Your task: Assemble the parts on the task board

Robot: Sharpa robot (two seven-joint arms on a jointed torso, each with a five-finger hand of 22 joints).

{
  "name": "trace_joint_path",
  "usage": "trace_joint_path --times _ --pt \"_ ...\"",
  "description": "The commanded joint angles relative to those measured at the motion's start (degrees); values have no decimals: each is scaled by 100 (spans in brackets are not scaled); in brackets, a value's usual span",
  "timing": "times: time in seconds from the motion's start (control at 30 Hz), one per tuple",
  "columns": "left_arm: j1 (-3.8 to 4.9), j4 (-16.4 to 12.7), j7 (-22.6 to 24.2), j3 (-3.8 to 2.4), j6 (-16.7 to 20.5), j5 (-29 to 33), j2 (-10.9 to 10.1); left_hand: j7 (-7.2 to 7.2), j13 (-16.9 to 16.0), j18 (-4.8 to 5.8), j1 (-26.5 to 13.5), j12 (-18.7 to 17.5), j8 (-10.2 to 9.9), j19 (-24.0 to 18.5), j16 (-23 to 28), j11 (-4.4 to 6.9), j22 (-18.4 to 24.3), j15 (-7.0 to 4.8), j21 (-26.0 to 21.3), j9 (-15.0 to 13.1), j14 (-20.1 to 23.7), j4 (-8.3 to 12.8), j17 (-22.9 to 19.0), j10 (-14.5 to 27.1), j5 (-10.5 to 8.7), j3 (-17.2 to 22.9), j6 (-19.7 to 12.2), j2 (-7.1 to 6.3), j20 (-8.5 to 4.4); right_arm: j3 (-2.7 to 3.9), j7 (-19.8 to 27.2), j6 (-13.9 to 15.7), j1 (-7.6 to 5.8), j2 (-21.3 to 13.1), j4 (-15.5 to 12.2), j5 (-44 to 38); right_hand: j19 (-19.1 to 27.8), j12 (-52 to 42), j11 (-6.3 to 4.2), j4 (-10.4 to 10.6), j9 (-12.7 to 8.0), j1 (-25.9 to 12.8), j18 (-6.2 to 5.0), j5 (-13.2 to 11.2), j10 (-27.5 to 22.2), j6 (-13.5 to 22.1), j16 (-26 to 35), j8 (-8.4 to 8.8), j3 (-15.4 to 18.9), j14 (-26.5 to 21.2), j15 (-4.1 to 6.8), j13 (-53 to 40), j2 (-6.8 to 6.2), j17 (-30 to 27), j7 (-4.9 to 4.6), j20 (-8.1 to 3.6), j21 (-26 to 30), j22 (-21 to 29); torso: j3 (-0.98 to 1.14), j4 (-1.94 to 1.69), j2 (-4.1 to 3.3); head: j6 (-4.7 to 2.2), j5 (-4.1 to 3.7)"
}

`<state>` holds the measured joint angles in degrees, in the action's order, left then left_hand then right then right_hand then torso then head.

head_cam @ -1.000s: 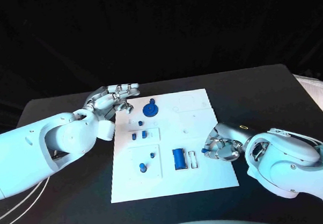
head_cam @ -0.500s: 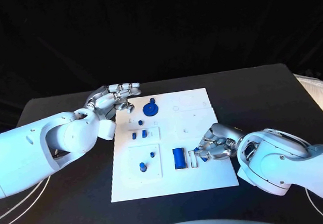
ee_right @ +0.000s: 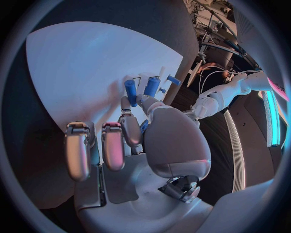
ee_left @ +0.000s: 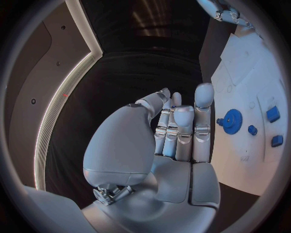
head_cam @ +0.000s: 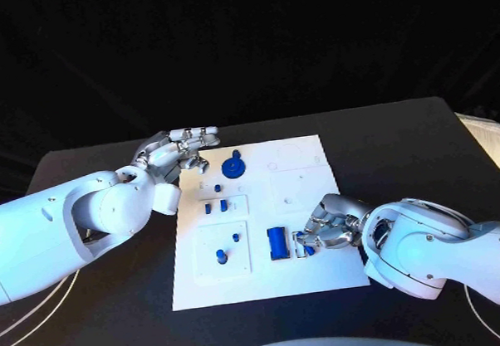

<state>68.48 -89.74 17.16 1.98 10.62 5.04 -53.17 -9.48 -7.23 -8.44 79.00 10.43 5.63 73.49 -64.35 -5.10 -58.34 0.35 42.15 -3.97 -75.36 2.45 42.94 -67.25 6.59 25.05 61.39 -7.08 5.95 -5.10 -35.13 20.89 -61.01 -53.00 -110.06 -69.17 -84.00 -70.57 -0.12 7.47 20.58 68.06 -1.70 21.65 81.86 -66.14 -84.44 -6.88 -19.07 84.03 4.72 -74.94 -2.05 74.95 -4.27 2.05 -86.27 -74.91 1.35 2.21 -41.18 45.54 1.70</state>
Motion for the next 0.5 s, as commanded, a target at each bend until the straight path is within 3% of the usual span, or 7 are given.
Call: trace_joint_path --times 0.03,0.5 --pt "0 -15 4 -4 -132 -16 9 -10 -9 -63 -5 37 24 -29 8 -5 5 -5 -38 8 36 11 -4 48 -19 -31 -34 69 7 -3 -22 -131 4 26 -18 84 -239 -24 -176 26 355 -38 35 23 278 -244 -31 -295 16 426 48 -288 -5 586 201 -54 -31 -1085 2 1 -3 7 8" --pt "0 -19 -8 -4 -144 -16 6 -10 -9 -63 -5 37 24 -29 8 -5 5 -5 -38 8 36 11 -4 48 -19 -31 -34 69 7 -2 -29 -150 1 94 50 18 -248 -132 -194 72 386 -117 38 10 320 -274 -42 -337 62 431 66 -364 26 606 220 -73 -38 -1096 2 2 2 22 13"
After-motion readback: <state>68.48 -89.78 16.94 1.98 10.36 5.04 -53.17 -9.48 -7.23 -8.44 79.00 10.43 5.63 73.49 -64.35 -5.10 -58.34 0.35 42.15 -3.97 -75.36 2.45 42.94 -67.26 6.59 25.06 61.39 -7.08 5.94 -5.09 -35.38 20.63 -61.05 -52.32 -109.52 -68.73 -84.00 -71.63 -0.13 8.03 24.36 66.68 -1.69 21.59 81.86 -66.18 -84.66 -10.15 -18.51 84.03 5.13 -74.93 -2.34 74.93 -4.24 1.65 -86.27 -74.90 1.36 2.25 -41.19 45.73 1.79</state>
